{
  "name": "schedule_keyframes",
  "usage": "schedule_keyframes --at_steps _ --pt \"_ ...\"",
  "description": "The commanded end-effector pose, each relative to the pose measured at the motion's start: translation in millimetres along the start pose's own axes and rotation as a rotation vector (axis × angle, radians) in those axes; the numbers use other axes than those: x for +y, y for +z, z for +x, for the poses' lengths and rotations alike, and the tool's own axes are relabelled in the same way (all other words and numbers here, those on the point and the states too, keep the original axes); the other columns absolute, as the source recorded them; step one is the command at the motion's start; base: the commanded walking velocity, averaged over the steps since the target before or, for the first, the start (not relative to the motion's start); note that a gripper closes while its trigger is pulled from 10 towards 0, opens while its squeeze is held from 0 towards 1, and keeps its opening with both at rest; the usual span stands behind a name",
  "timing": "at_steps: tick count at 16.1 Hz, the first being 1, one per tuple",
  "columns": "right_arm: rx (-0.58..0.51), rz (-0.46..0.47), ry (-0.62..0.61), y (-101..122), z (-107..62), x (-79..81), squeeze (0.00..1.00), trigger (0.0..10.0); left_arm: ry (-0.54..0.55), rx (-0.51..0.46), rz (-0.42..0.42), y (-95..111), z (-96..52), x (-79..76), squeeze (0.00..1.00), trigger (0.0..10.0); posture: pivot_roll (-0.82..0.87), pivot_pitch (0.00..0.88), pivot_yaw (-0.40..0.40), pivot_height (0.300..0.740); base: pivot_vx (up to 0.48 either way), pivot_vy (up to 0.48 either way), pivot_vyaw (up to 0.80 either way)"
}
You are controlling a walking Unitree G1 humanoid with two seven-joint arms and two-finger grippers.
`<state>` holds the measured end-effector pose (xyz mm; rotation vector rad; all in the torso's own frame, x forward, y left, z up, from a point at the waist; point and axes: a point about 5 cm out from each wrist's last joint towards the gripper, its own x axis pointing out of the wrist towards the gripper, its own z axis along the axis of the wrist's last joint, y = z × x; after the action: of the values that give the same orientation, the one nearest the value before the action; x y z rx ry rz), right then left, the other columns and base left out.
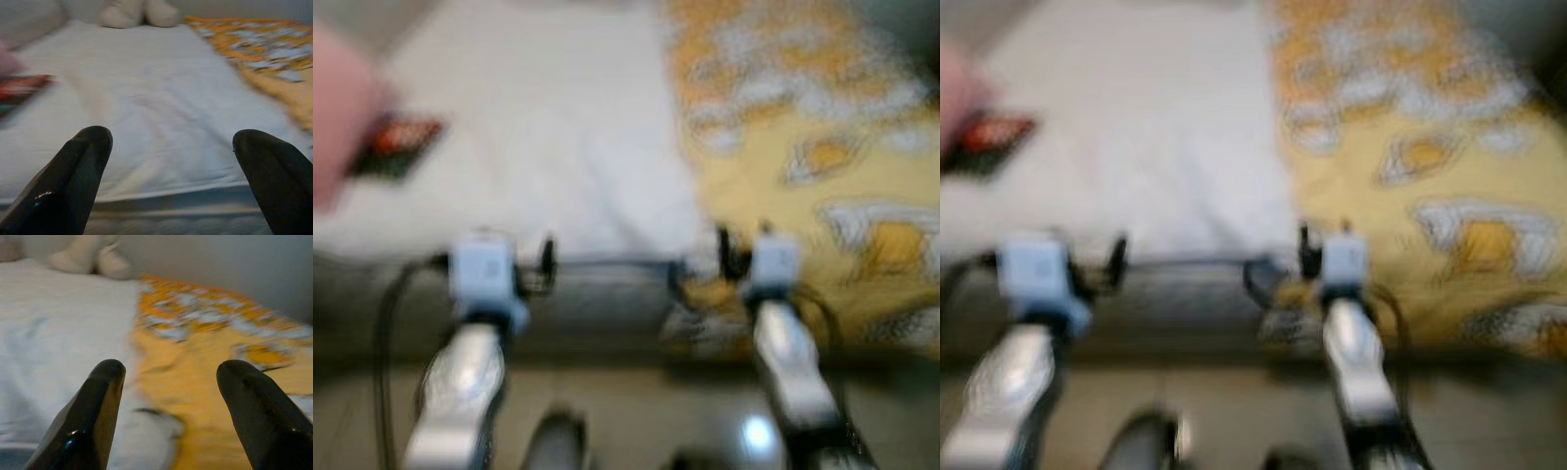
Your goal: Clean up the room
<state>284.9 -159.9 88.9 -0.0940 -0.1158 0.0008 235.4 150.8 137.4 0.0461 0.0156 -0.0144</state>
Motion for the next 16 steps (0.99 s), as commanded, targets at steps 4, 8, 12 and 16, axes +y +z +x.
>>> schedule_keyframes --at_steps 4,8,12,16 --pt "-0.041 0.001 -0.05 17 -8.4 -21.1 0.0 10.0 -0.036 -0.022 -0.001 -1 20.4 -22.7 0.0 10.0 0.02 0.0 -0.08 0.711 0.48 0.0 0.0" --pt "0.014 0.05 -0.041 14 -2.3 -10.3 0.0 10.0 -0.019 -0.044 0.046 4 38.3 -22.1 0.0 10.0 0.03 0.0 -0.048 0.711 0.48 0.0 0.0" --pt "0.077 0.054 -0.021 4 2.2 -7.7 0.0 10.0 -0.063 -0.055 0.095 4 39.2 -28.7 0.0 10.0 0.05 0.0 -0.047 0.711 0.435 -0.135 0.0" --pt "0.301 0.082 -0.056 -36 18.2 -12.4 0.0 10.0 -0.014 -0.052 0.061 6 33.3 -16.1 0.0 10.0 0.08 0.0 -0.023 0.711 0.0 0.0 0.0"
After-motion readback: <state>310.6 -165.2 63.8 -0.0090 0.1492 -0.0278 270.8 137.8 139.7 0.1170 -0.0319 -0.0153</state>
